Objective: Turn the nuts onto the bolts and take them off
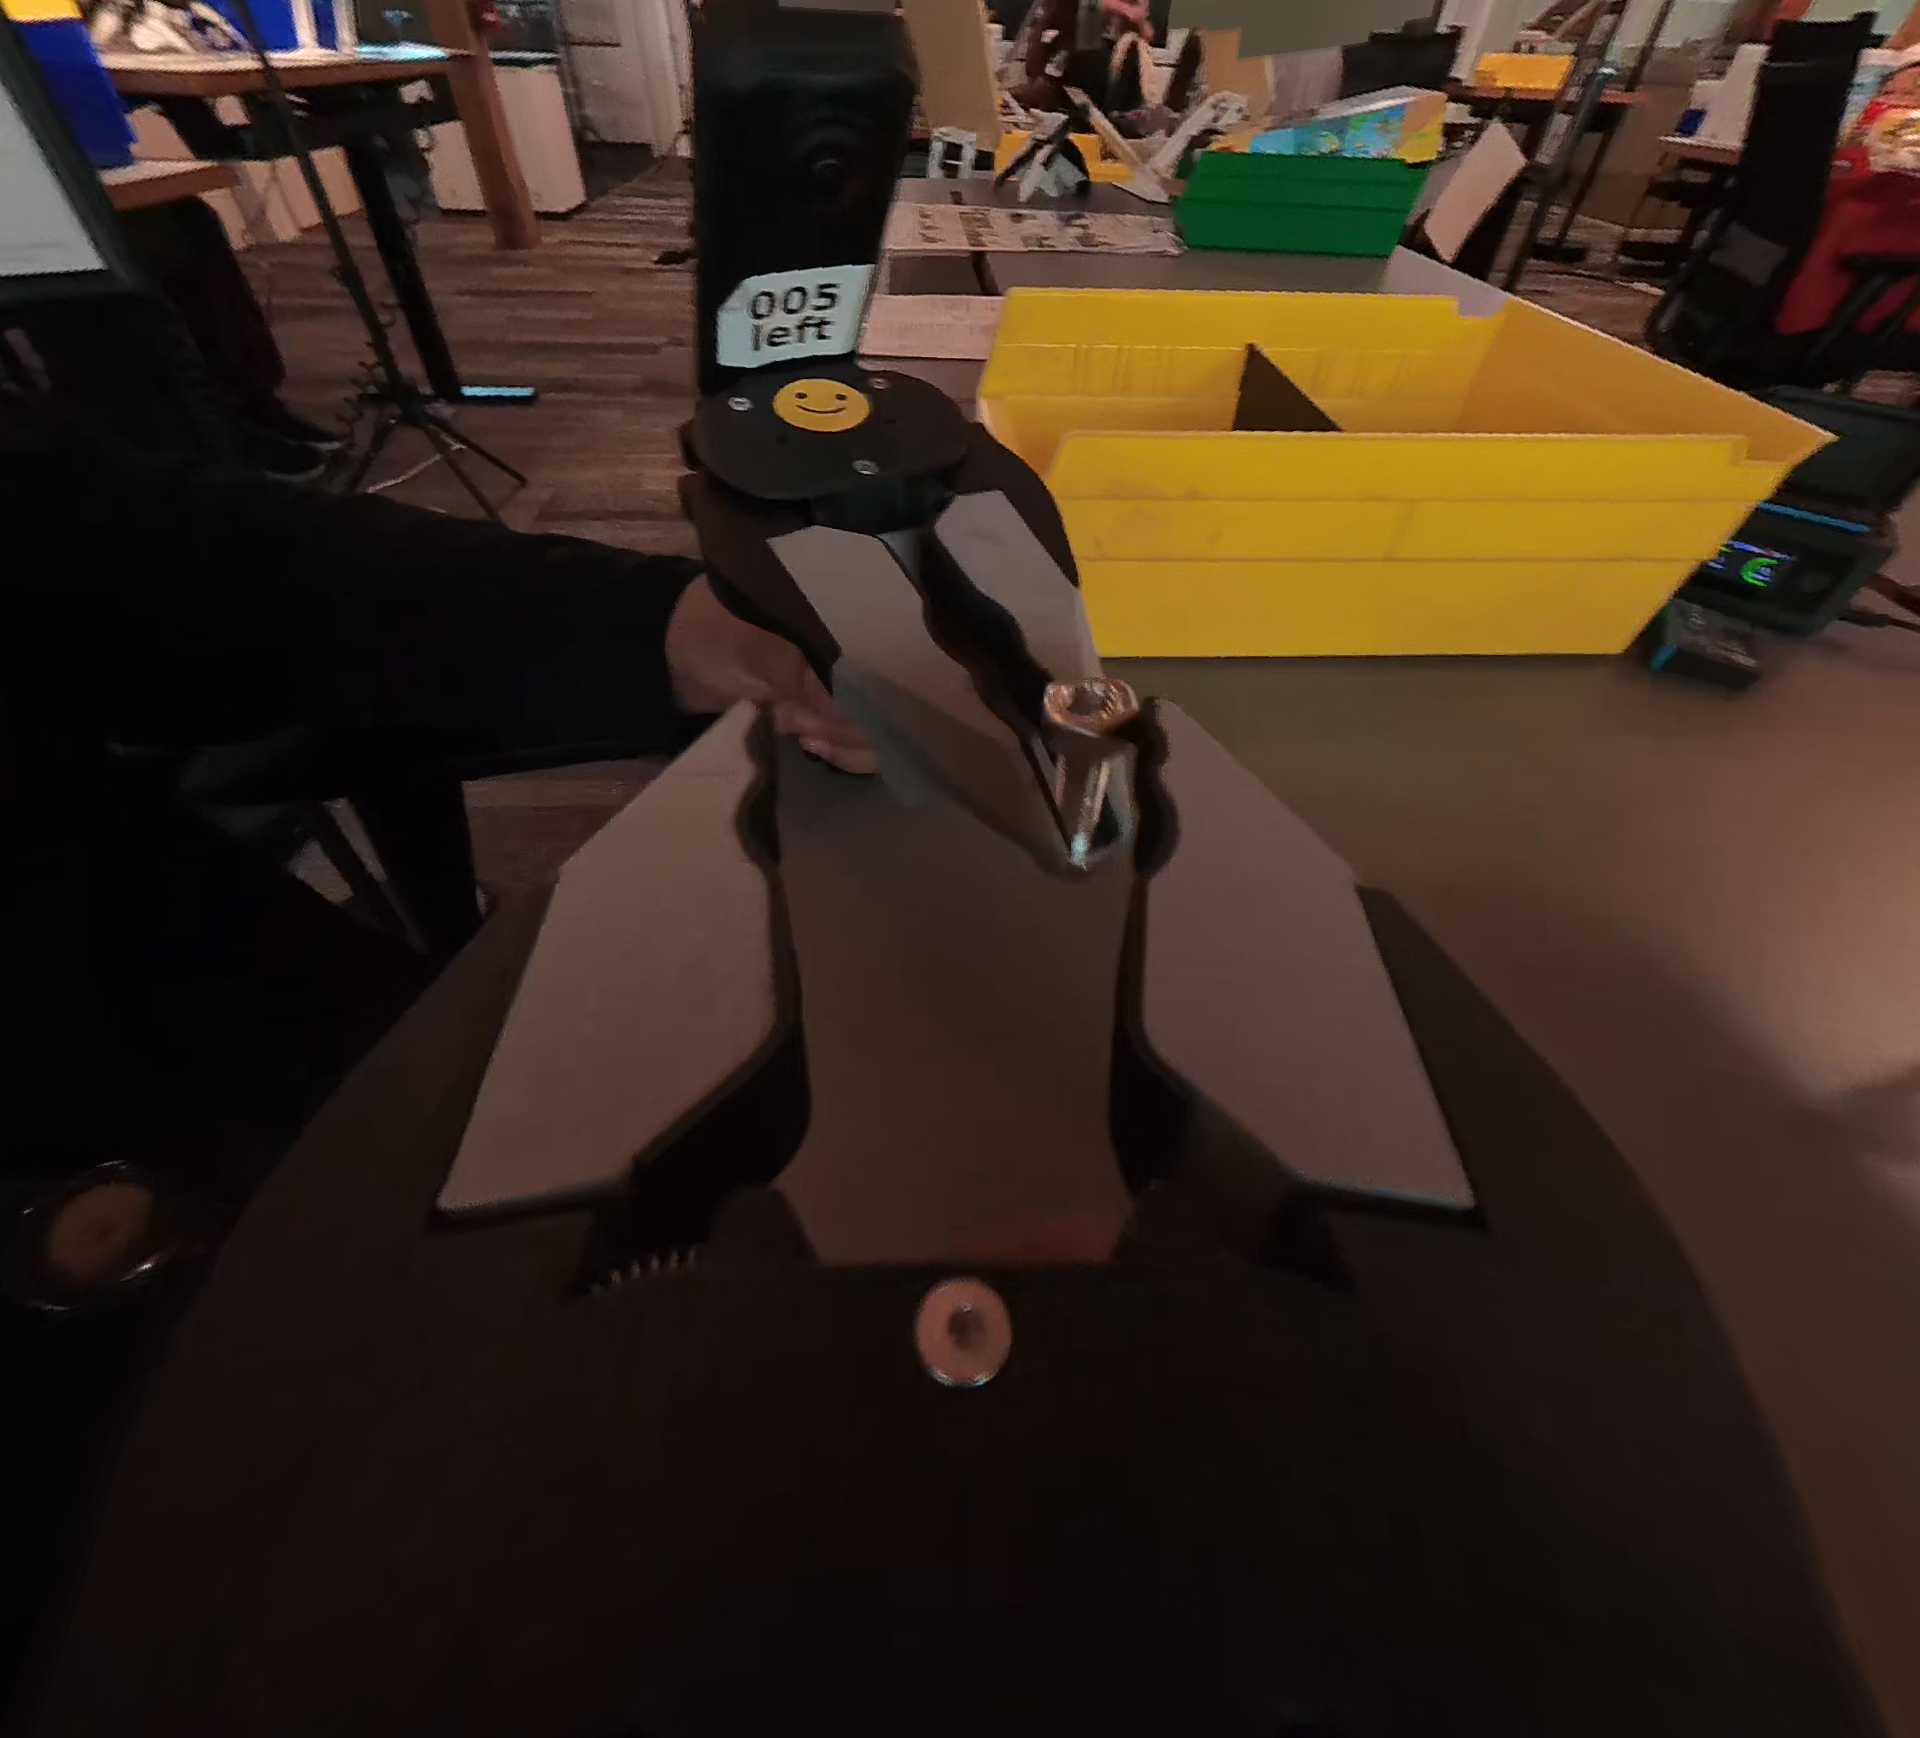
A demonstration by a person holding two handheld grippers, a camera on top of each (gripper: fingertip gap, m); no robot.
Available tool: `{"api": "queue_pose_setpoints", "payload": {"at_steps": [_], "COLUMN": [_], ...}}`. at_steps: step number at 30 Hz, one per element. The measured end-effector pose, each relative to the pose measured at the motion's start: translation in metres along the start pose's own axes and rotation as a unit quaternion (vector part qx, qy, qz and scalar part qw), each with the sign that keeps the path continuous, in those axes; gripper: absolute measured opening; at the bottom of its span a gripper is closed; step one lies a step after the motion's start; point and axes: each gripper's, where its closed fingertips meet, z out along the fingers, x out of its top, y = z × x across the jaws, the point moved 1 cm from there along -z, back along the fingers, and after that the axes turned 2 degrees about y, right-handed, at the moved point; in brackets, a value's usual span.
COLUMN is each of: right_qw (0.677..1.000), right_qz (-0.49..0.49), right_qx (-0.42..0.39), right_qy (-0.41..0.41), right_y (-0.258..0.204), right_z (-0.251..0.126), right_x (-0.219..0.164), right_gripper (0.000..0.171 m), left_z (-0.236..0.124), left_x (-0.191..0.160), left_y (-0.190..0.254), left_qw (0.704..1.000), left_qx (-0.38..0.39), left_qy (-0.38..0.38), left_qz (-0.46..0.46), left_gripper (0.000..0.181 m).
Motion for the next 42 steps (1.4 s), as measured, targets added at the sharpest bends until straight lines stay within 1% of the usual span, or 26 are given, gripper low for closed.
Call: {"api": "queue_pose_setpoints", "payload": {"at_steps": [1,3,4,6,7,10,14,16,17,19,21,22,25,28,29,30,31,32,33,34,35,36,38,39,40,42], "right_qw": [1.000,0.999,0.998,0.997,0.996,0.998,1.000,1.000,0.999,0.997,0.997,0.997,0.998,1.000,1.000,1.000,0.999,0.998,0.997,0.998,0.998,0.999,0.999,0.999,0.999,1.000], "right_qz": [0.009,0.032,0.044,0.062,0.068,0.058,0.014,0.015,0.021,0.043,0.063,0.067,0.051,0.000,-0.012,-0.018,-0.016,-0.009,-0.002,0.007,0.018,0.030,0.042,0.039,0.033,0.018], "right_qx": [-0.003,0.014,0.012,0.001,0.006,0.030,0.013,0.007,0.031,0.042,0.007,0.009,0.044,0.012,-0.002,0.013,0.043,0.043,0.019,-0.006,-0.019,-0.014,0.005,0.012,0.018,0.001], "right_qy": [0.003,0.025,0.041,0.056,0.051,0.021,0.000,0.002,0.012,0.055,0.047,0.031,0.008,-0.015,-0.013,-0.002,0.024,0.053,0.068,0.065,0.052,0.039,0.028,0.021,0.013,0.011], "right_y": [0.004,0.007,0.010,0.016,0.015,0.002,-0.002,0.003,-0.001,0.002,0.015,0.014,-0.005,-0.004,0.000,-0.004,-0.011,-0.010,-0.002,0.008,0.014,0.014,0.008,0.004,0.001,0.005], "right_z": [-0.004,-0.013,-0.016,-0.016,-0.013,0.002,0.008,-0.001,-0.007,-0.015,-0.011,-0.005,0.010,0.013,0.008,0.002,-0.005,-0.009,-0.011,-0.010,-0.007,-0.002,0.006,0.010,0.011,0.006], "right_x": [0.001,0.007,0.011,0.015,0.013,0.006,0.001,0.002,0.004,0.016,0.013,0.008,0.003,-0.002,-0.002,0.001,0.009,0.017,0.021,0.020,0.017,0.013,0.010,0.008,0.006,0.006], "right_gripper": [0.057,0.030,0.035,0.063,0.073,0.083,0.080,0.067,0.034,0.021,0.073,0.089,0.096,0.091,0.085,0.058,0.014,0.013,0.025,0.044,0.072,0.086,0.088,0.087,0.077,0.078], "left_z": [-0.001,-0.003,-0.003,-0.002,-0.001,0.001,0.000,-0.002,-0.003,-0.001,0.000,0.002,0.004,0.001,-0.002,-0.006,-0.008,-0.008,-0.007,-0.005,-0.003,0.000,0.004,0.005,0.005,-0.002], "left_x": [0.001,0.003,0.003,0.003,0.002,0.001,0.002,0.004,0.003,0.002,0.002,0.001,0.002,0.005,0.006,0.006,0.005,0.006,0.007,0.007,0.005,0.004,0.007,0.006,0.005,0.009], "left_y": [-0.003,-0.007,-0.005,0.000,0.001,0.008,-0.004,-0.013,-0.018,-0.013,-0.007,-0.003,0.008,-0.009,-0.018,-0.029,-0.035,-0.033,-0.028,-0.025,-0.021,-0.014,0.004,0.006,0.000,-0.021], "left_qw": [1.000,1.000,1.000,1.000,1.000,1.000,1.000,0.999,0.998,0.999,1.000,1.000,1.000,0.999,0.998,0.995,0.994,0.994,0.996,0.997,0.998,0.999,1.000,1.000,1.000,0.996], "left_qx": [0.007,0.008,-0.001,-0.013,-0.014,-0.026,0.015,0.045,0.056,0.035,0.025,0.017,-0.012,0.035,0.060,0.087,0.094,0.080,0.060,0.056,0.056,0.042,-0.001,0.003,0.023,0.084], "left_qy": [0.006,0.014,0.015,0.013,0.009,0.002,0.007,0.016,0.015,0.010,0.008,0.003,0.006,0.017,0.027,0.028,0.030,0.034,0.035,0.032,0.023,0.015,0.022,0.019,0.016,0.034], "left_qz": [-0.007,-0.023,-0.025,-0.016,-0.010,0.004,-0.007,-0.014,-0.018,-0.019,0.000,0.006,0.013,-0.013,-0.025,-0.040,-0.056,-0.065,-0.060,-0.050,-0.035,-0.022,-0.003,0.003,-0.001,-0.028], "left_gripper": [0.007,0.007,0.007,0.007,0.007,0.007,0.007,0.007,0.007,0.007,0.007,0.007,0.007,0.007,0.007,0.007,0.007,0.007,0.007,0.007,0.007,0.007,0.007,0.007,0.007,0.007]}}
